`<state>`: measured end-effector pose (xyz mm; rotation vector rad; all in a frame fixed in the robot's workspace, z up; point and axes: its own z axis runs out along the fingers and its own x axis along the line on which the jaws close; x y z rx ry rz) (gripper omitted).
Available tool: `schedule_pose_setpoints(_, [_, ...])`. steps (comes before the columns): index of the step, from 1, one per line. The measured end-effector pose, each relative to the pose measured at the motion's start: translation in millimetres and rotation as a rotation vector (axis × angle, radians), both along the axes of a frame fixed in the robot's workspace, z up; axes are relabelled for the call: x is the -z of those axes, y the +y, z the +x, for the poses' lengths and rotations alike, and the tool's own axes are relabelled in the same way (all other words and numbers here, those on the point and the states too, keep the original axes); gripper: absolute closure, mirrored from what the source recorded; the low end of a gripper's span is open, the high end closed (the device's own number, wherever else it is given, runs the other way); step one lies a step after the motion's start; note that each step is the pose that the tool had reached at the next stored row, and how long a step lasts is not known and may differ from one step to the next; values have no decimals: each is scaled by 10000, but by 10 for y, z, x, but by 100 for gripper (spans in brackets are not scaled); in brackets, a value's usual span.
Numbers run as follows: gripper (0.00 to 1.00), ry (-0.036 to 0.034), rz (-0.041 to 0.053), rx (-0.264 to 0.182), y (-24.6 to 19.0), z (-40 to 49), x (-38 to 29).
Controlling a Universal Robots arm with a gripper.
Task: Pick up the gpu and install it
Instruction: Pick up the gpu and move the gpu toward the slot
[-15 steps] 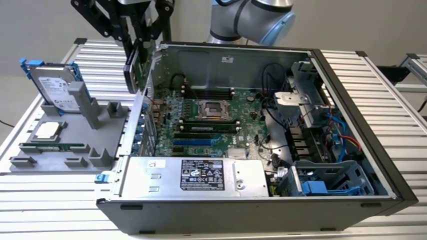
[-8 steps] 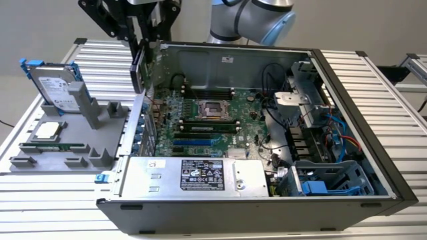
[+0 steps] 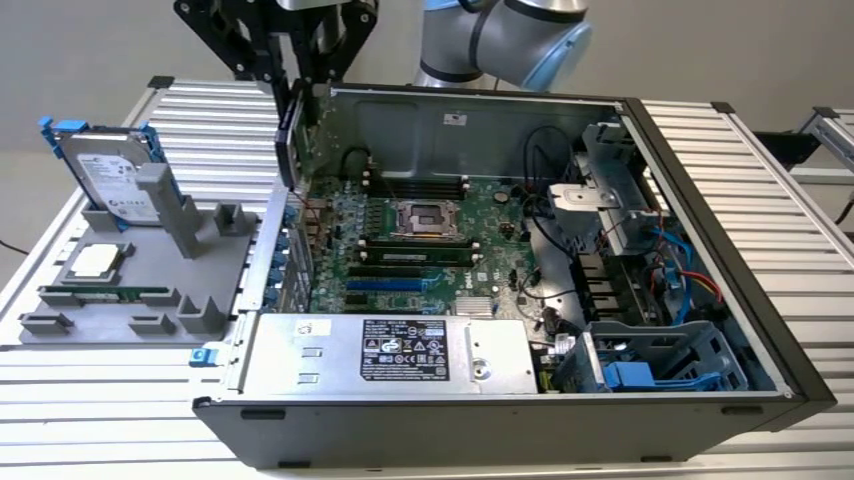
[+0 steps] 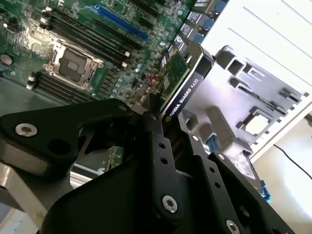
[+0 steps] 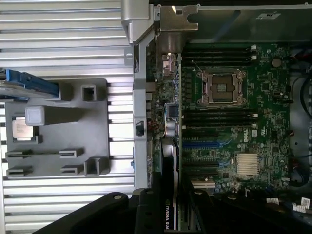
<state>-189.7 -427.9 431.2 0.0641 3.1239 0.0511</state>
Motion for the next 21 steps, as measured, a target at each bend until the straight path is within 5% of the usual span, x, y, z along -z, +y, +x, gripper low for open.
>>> schedule_pose_setpoints(21, [100, 1, -1, 0, 11, 232, 0])
